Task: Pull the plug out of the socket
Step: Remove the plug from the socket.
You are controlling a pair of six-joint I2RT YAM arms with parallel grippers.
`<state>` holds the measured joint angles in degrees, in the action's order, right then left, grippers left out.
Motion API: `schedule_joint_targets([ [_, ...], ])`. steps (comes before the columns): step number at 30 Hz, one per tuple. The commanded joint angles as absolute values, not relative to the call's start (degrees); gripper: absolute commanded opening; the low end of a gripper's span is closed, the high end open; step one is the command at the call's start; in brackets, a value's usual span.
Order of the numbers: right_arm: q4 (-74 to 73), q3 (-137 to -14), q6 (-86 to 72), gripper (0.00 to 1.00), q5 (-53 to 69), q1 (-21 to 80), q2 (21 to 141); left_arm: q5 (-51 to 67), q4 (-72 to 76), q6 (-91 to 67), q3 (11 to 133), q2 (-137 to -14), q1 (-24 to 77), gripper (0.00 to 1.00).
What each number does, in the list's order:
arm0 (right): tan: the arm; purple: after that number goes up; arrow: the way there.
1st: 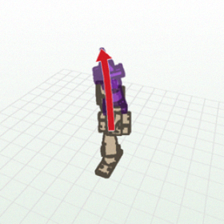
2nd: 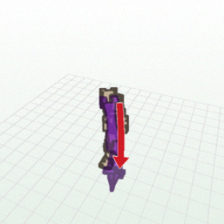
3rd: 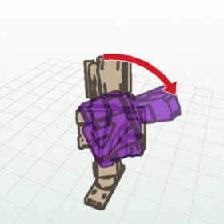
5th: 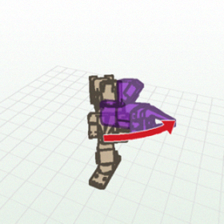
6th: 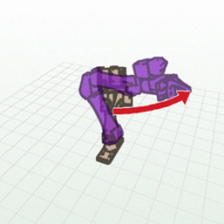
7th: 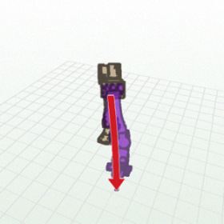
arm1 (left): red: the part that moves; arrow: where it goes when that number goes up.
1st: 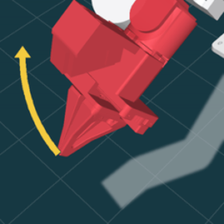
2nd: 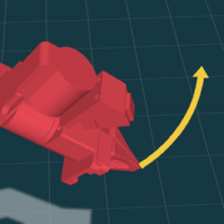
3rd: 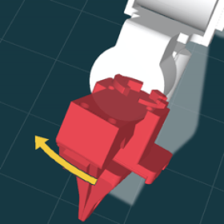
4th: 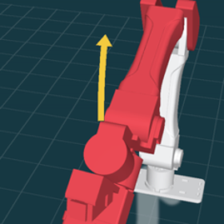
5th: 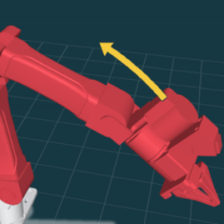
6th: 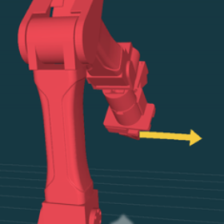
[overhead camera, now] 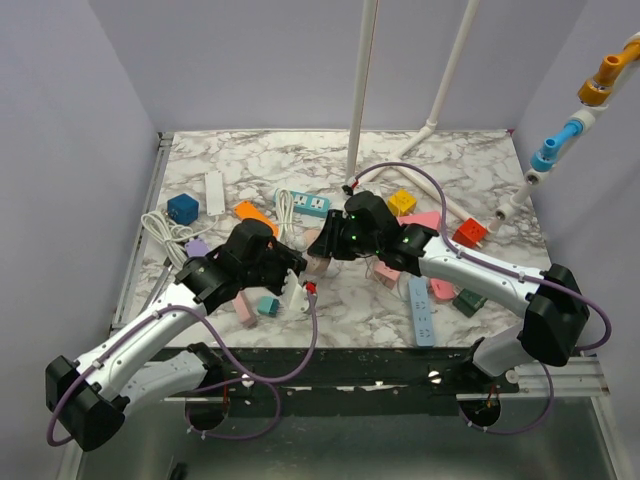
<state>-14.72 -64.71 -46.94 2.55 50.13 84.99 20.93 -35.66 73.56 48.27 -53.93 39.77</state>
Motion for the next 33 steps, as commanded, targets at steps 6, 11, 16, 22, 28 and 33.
schedule_joint_targets([
  [6, -11.3, -67.7, -48.0, 0.13, 5.0, 49.8, 84.9, 19.0, -36.5, 78.2, 46.4, -55.1, 41.3, 0.42],
  [11, -11.0, -67.8, -48.2, 0.13, 5.6, 49.8, 84.6, 16.8, -35.2, 79.3, 46.4, -56.4, 41.4, 0.26],
  [16, -12.4, -67.5, -46.8, 0.13, 4.2, 49.8, 83.7, 16.2, -34.1, 78.6, 48.0, -57.1, 41.3, 0.07],
  [22, -14.9, -64.4, -44.0, 0.12, 0.5, 48.9, 82.9, 15.5, -36.7, 77.2, 51.3, -56.1, 41.3, 0.00],
  [28, -17.0, -61.4, -41.9, 0.10, -2.6, 46.9, 82.4, 15.0, -40.2, 79.9, 49.1, -52.6, 41.2, 0.00],
  [33, -19.9, -61.6, -38.6, 0.09, -6.7, 46.3, 82.4, 15.3, -41.9, 81.4, 47.9, -50.7, 41.1, 0.00],
])
